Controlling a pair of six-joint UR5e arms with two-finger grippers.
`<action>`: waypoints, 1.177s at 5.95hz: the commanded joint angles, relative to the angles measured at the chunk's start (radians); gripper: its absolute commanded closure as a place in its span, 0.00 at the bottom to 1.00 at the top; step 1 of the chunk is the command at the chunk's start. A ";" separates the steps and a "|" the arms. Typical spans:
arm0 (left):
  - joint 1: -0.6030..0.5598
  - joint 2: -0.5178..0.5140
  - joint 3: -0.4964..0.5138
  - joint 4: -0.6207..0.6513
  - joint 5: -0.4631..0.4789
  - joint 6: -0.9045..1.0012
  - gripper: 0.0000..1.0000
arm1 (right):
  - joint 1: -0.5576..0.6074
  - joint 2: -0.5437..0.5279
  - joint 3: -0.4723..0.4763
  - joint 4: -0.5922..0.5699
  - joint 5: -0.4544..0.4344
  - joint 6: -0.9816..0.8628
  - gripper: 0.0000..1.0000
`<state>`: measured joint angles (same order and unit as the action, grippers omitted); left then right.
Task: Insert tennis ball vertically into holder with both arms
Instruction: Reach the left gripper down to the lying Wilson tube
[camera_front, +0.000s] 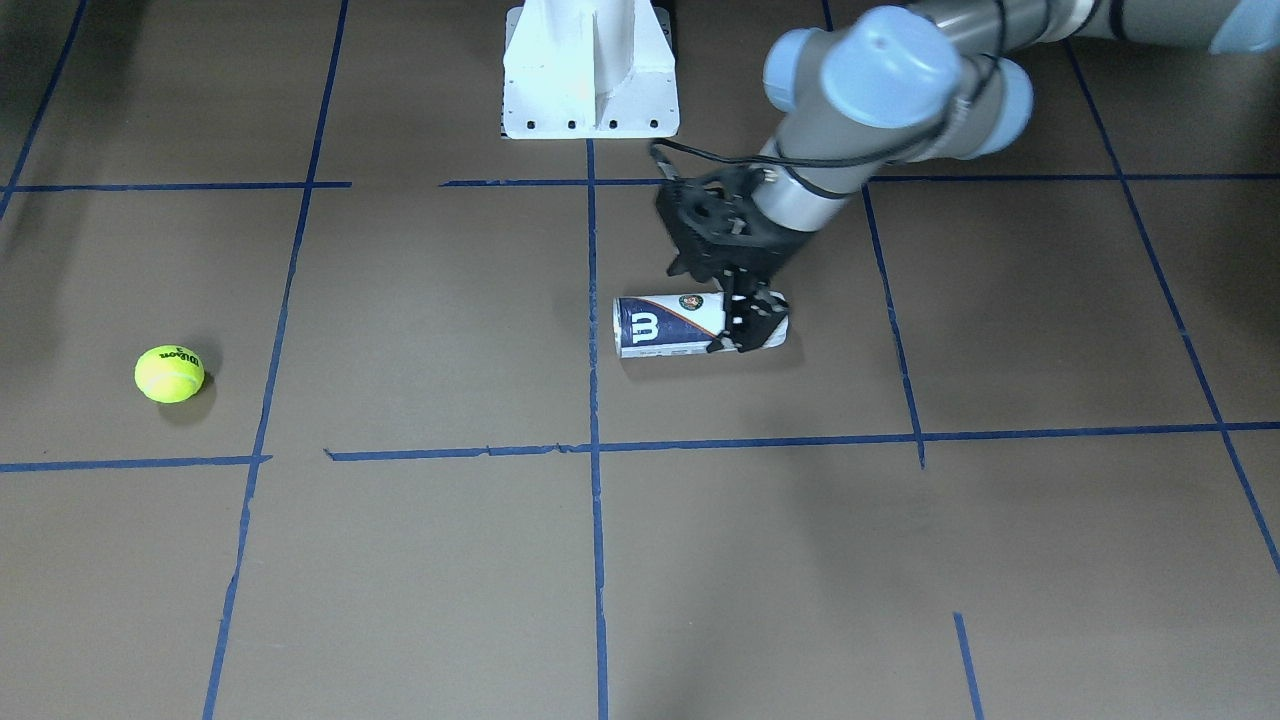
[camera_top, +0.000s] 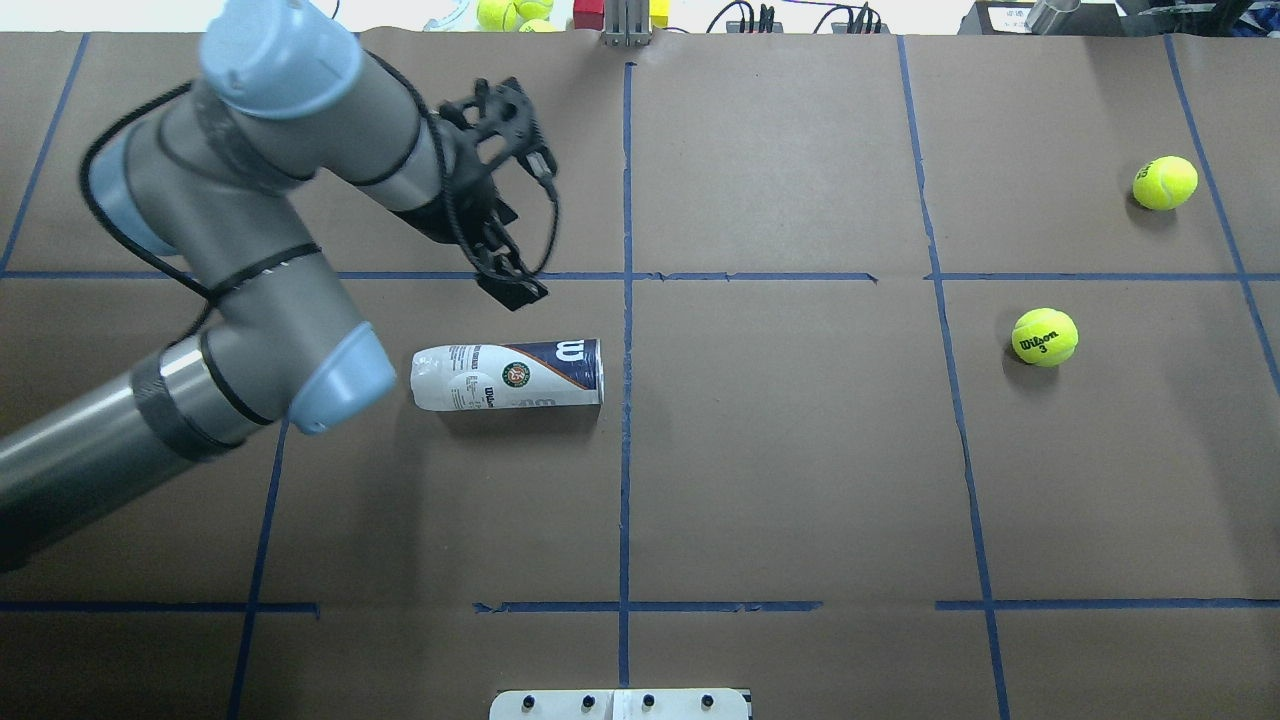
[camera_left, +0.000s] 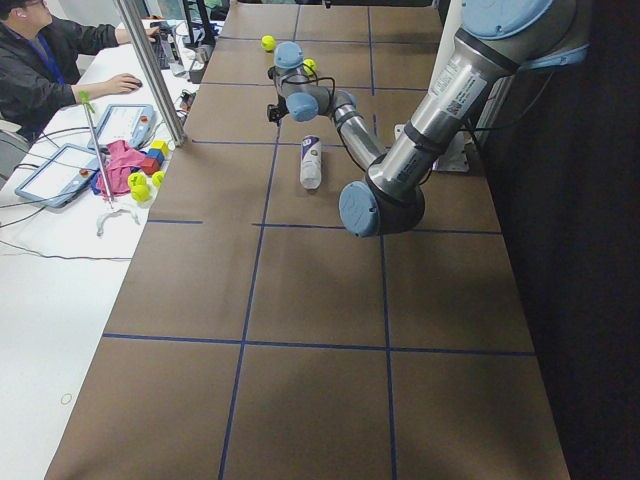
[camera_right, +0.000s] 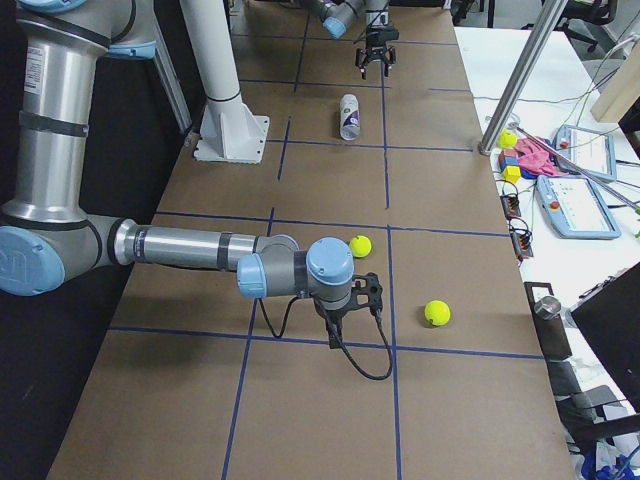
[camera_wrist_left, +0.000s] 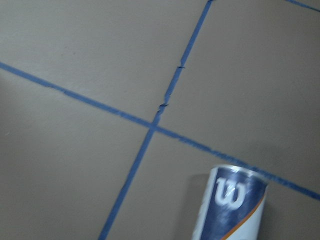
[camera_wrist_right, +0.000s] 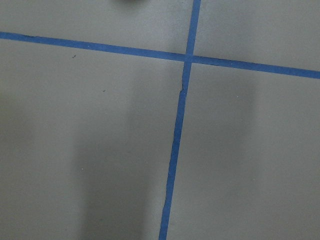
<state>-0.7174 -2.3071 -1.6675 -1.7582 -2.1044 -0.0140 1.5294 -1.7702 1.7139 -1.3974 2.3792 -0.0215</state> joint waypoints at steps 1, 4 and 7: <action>0.062 -0.122 0.000 0.237 0.057 0.102 0.00 | 0.000 -0.002 -0.002 0.000 0.000 0.000 0.00; 0.100 -0.192 0.006 0.529 0.182 0.327 0.00 | 0.000 0.000 -0.007 0.000 0.000 0.000 0.00; 0.182 -0.308 0.206 0.594 0.332 0.330 0.00 | 0.000 -0.002 -0.011 0.000 0.000 0.000 0.00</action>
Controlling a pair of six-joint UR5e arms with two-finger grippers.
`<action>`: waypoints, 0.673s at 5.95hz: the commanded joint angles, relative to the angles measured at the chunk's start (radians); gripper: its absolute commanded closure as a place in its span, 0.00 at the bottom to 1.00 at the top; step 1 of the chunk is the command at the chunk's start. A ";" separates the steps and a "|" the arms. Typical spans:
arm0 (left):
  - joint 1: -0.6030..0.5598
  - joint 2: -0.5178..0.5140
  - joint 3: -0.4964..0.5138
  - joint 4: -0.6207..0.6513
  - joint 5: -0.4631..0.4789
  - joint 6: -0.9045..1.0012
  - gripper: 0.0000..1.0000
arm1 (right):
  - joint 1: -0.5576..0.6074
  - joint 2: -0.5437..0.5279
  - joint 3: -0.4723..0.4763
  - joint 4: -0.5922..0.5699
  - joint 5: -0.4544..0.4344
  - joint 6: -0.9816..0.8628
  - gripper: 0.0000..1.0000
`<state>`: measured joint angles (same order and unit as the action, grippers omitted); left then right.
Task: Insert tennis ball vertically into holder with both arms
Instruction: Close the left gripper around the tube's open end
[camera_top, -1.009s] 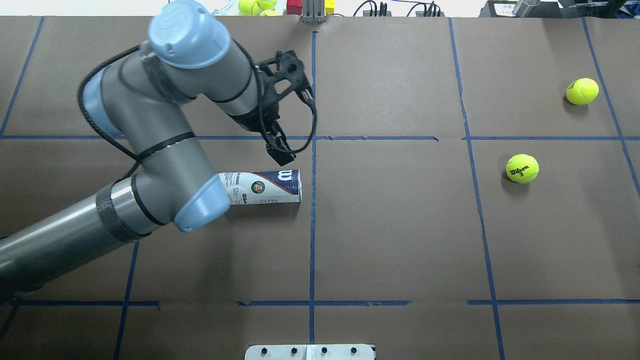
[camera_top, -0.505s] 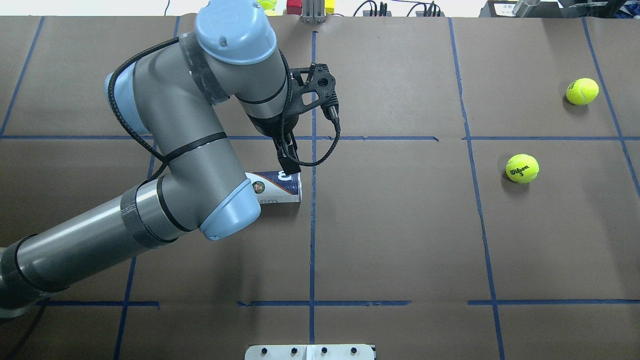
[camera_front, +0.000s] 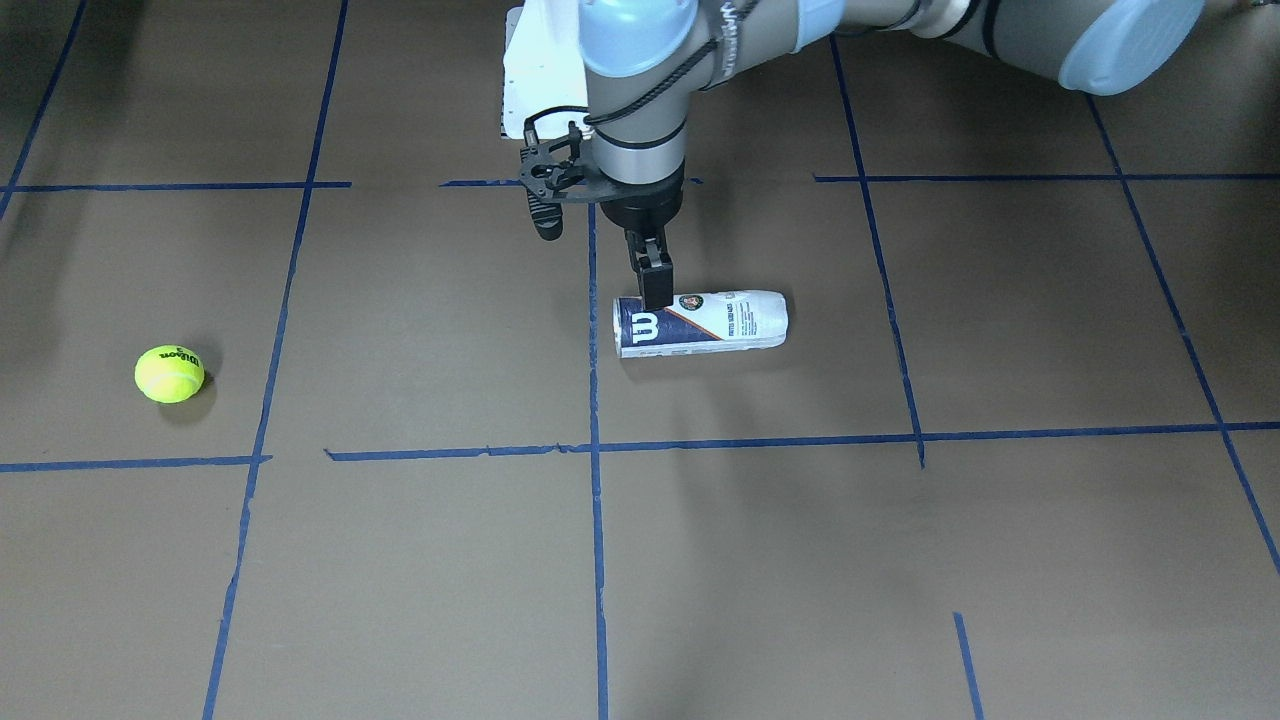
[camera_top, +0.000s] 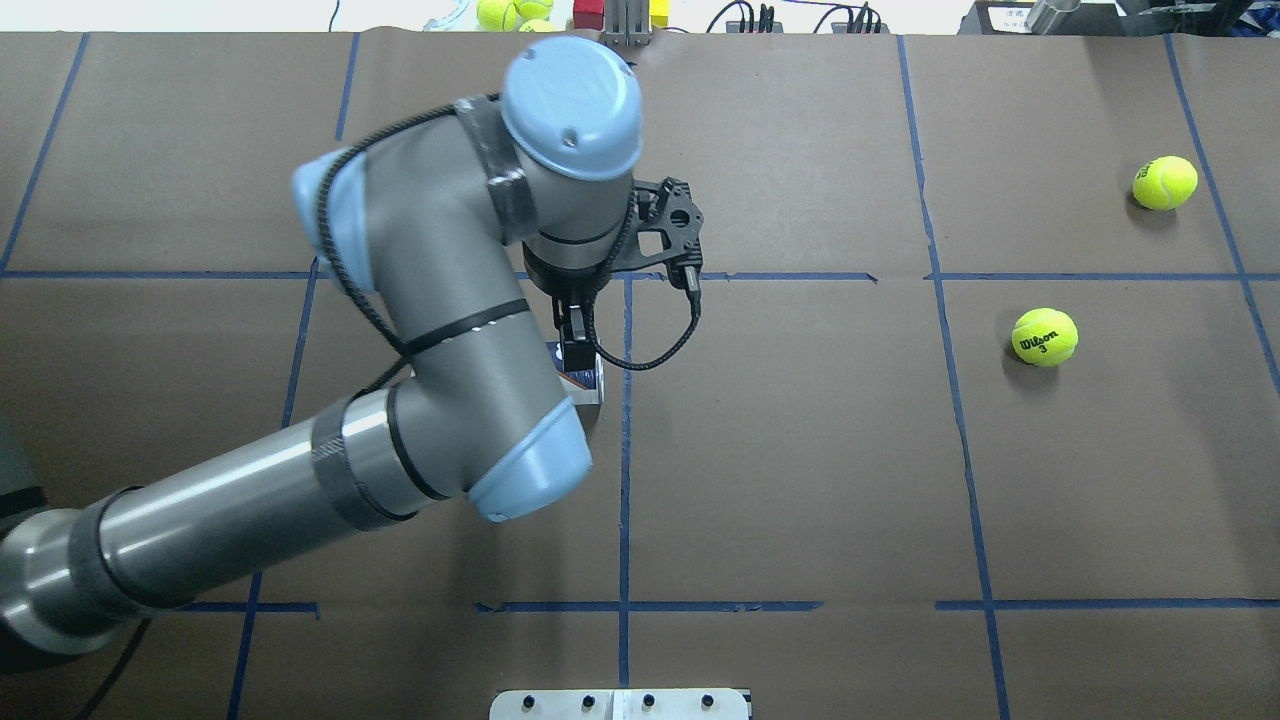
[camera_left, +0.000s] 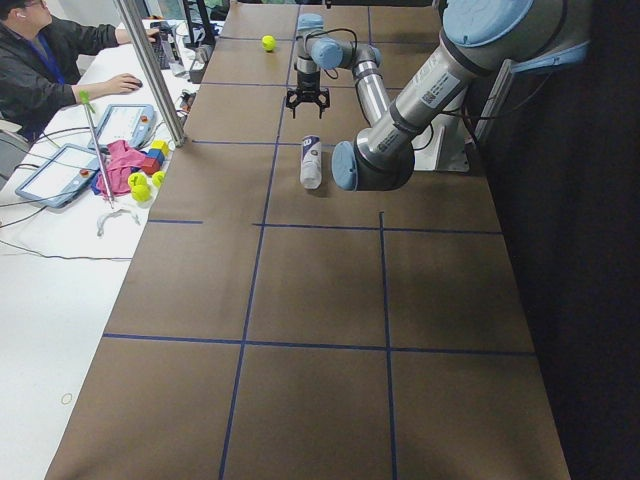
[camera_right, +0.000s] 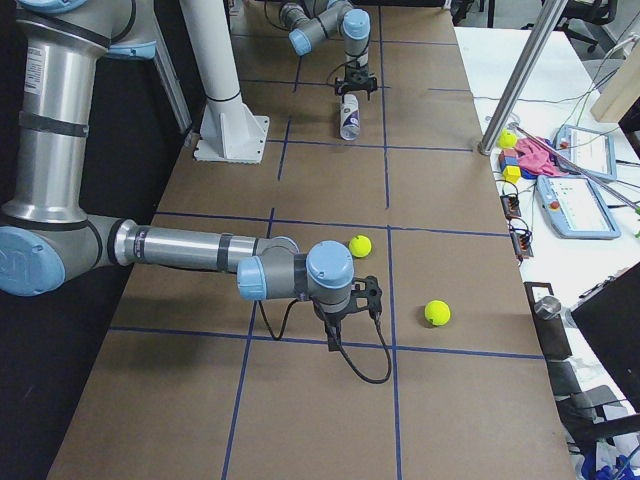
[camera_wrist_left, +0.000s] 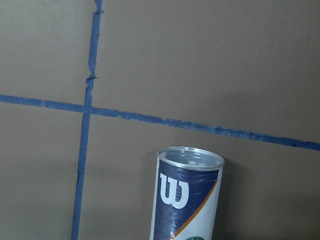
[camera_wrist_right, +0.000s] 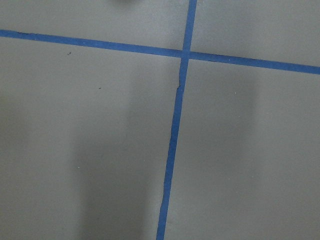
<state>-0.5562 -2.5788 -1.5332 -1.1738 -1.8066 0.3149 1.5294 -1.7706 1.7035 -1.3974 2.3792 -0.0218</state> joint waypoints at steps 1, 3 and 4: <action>0.033 -0.038 0.117 0.010 0.036 0.001 0.00 | -0.002 -0.001 -0.005 0.000 0.000 0.000 0.00; 0.039 -0.034 0.169 0.010 0.036 0.001 0.00 | 0.000 0.000 -0.008 0.000 0.000 -0.001 0.00; 0.074 -0.026 0.177 0.008 0.038 0.000 0.00 | 0.000 0.000 -0.007 0.000 0.000 -0.001 0.00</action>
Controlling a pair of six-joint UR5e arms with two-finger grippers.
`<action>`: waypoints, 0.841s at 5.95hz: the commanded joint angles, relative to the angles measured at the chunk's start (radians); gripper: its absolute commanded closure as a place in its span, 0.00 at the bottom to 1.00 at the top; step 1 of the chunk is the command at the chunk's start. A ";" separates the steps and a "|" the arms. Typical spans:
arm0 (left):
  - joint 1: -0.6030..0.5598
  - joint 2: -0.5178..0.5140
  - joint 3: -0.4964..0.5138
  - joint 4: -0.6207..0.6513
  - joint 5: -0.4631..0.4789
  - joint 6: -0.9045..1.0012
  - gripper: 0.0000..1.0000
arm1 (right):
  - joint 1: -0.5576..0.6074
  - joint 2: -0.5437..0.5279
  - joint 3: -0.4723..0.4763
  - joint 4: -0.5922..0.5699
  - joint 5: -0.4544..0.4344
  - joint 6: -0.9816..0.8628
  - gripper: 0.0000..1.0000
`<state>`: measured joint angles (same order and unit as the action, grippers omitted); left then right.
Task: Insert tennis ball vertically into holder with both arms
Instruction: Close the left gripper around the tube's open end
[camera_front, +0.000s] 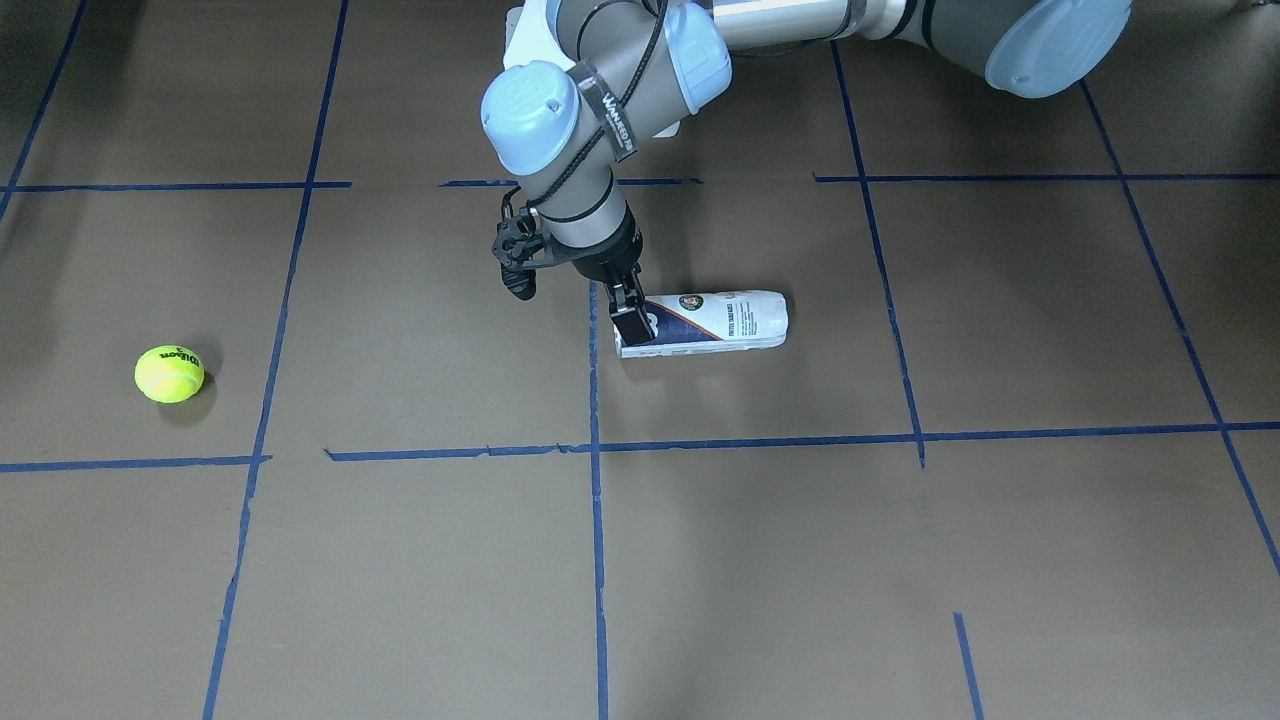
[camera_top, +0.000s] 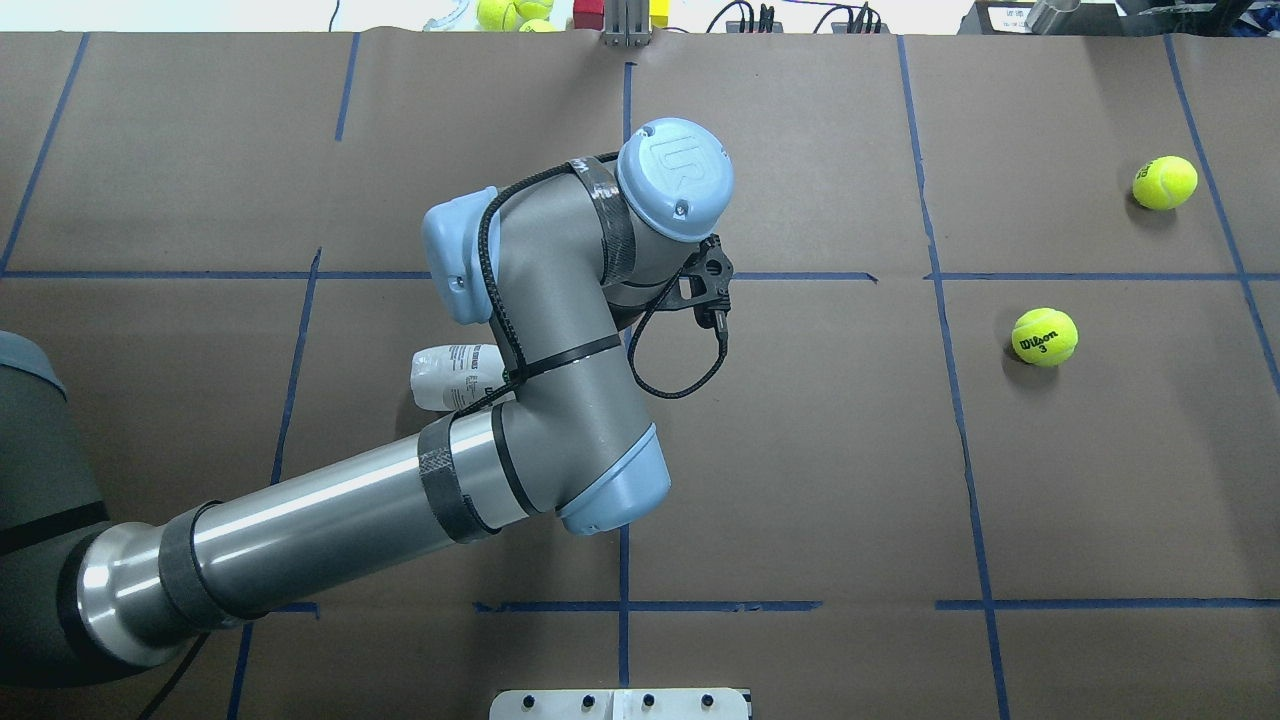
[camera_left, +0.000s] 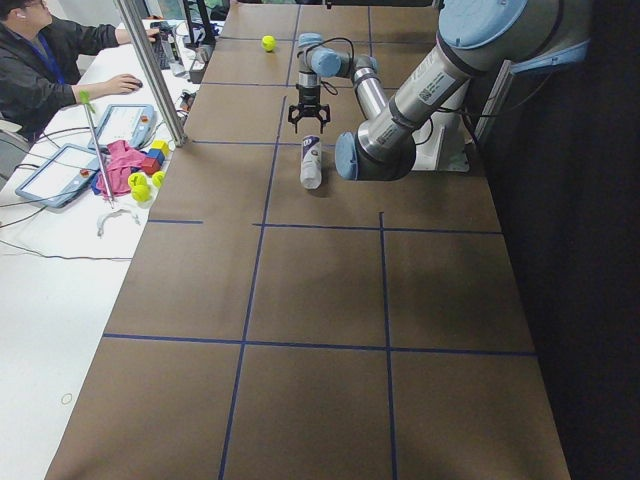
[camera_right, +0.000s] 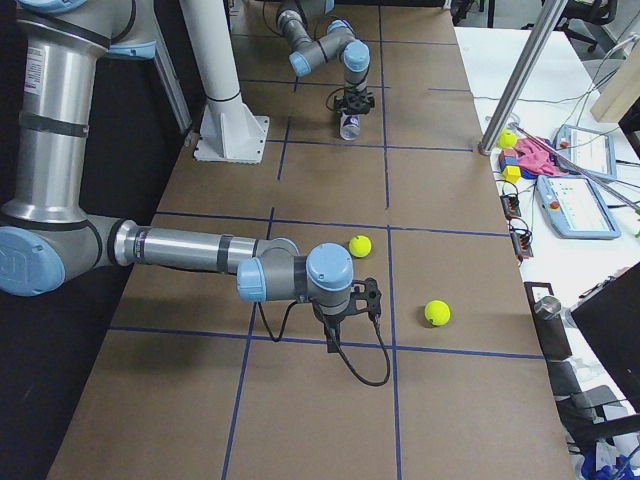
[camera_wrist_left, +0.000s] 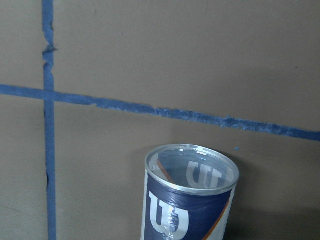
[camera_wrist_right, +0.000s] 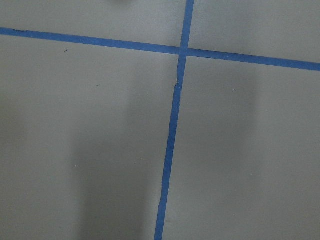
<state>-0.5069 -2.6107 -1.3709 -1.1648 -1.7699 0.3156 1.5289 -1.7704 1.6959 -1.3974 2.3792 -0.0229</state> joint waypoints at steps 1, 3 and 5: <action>0.034 0.008 0.019 -0.001 0.001 -0.003 0.00 | 0.001 0.000 0.001 0.000 0.000 0.000 0.00; 0.037 0.005 0.047 -0.013 0.038 -0.004 0.00 | 0.001 0.000 -0.001 0.000 0.000 0.000 0.00; 0.036 -0.002 0.046 -0.016 0.055 -0.003 0.00 | -0.001 -0.001 -0.001 0.000 0.000 0.000 0.00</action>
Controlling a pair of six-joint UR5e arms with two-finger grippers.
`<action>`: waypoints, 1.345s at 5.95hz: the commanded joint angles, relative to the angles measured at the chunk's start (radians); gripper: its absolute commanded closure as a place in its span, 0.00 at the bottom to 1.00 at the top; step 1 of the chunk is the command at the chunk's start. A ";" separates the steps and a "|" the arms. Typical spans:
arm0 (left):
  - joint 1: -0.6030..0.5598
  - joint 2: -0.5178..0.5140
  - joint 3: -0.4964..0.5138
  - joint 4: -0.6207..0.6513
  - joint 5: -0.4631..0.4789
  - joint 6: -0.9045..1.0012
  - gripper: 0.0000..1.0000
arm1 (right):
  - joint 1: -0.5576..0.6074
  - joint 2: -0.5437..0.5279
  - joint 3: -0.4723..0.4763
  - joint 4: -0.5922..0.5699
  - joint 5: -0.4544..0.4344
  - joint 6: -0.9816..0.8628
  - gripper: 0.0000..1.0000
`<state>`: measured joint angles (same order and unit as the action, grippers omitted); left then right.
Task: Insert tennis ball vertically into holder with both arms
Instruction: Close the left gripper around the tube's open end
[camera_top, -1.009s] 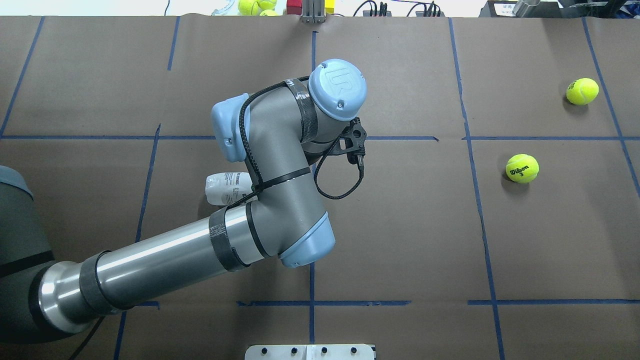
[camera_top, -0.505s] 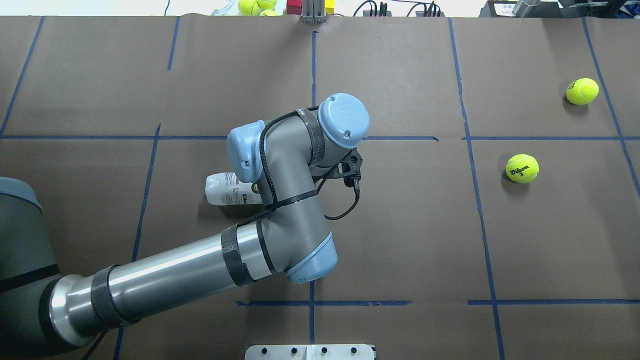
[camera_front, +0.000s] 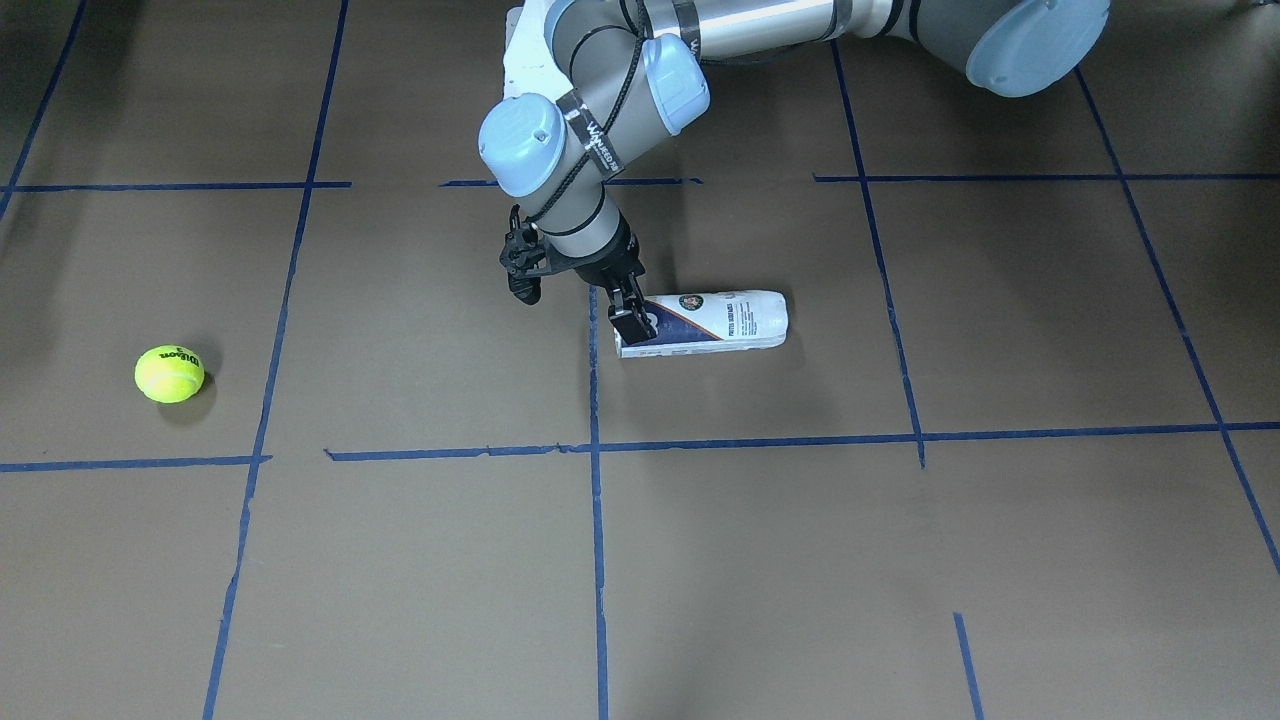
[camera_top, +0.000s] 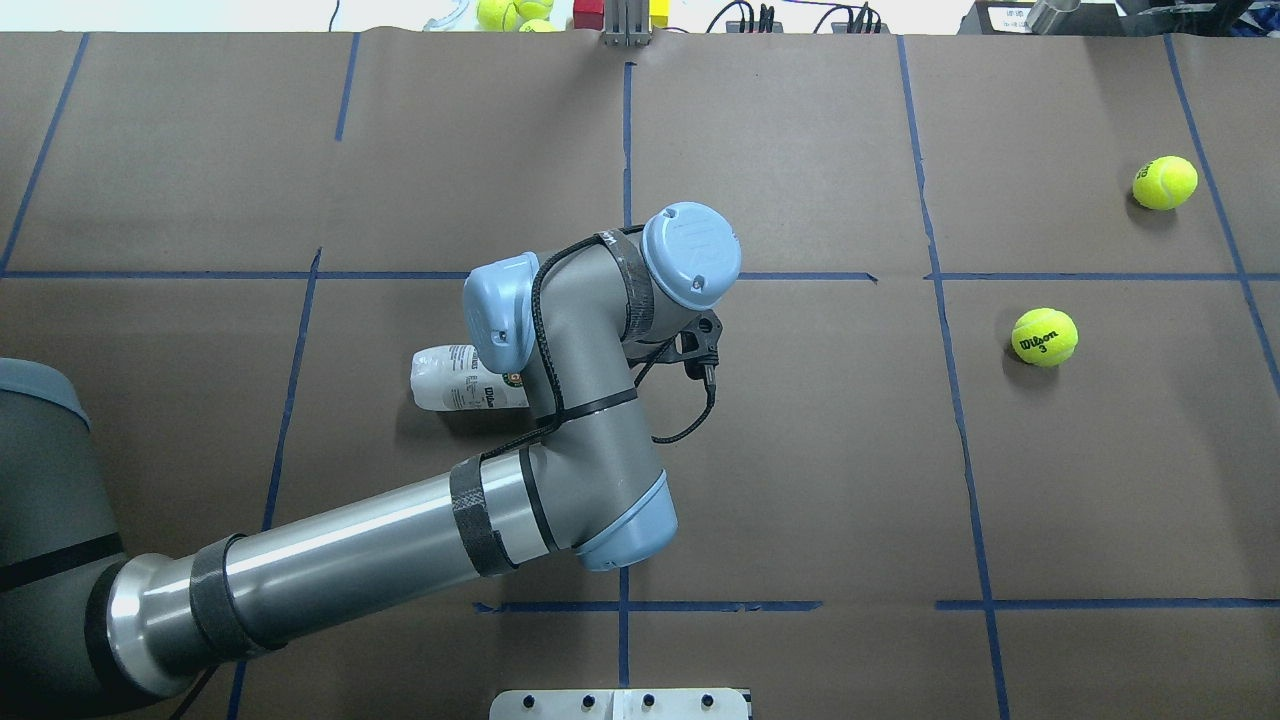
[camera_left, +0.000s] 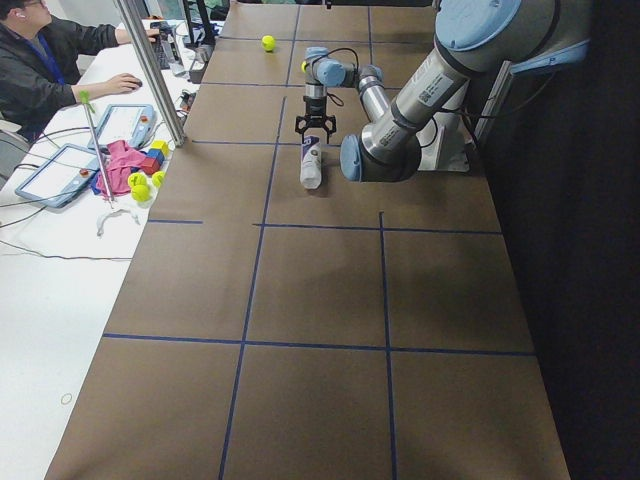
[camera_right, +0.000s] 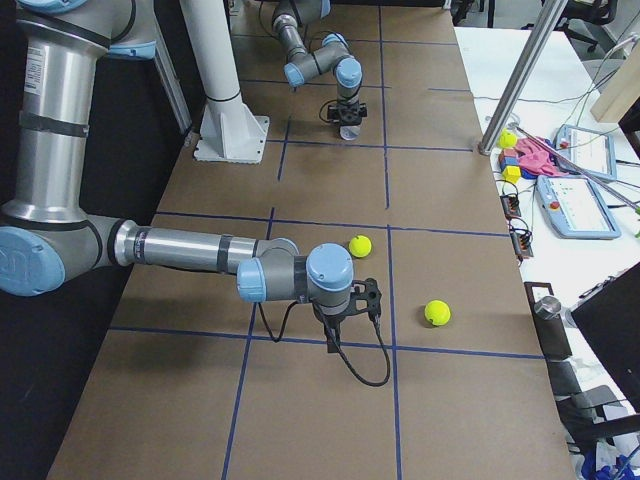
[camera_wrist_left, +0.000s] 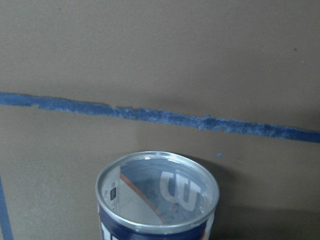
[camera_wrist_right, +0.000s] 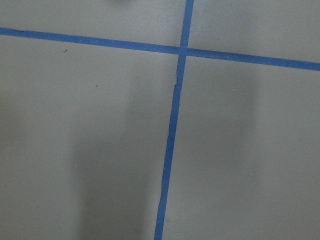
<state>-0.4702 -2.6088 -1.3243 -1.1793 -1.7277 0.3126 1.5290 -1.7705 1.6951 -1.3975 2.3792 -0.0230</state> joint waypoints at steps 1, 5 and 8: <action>-0.001 0.006 0.000 -0.022 0.014 -0.006 0.00 | 0.000 0.000 0.000 0.000 0.000 0.000 0.00; 0.007 0.049 0.054 -0.141 0.019 -0.021 0.00 | 0.000 0.000 -0.002 0.000 0.000 0.000 0.00; 0.010 0.047 0.056 -0.140 0.020 -0.024 0.05 | 0.000 0.000 -0.003 0.000 0.000 0.000 0.00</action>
<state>-0.4606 -2.5614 -1.2693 -1.3196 -1.7084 0.2897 1.5293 -1.7702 1.6924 -1.3974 2.3792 -0.0230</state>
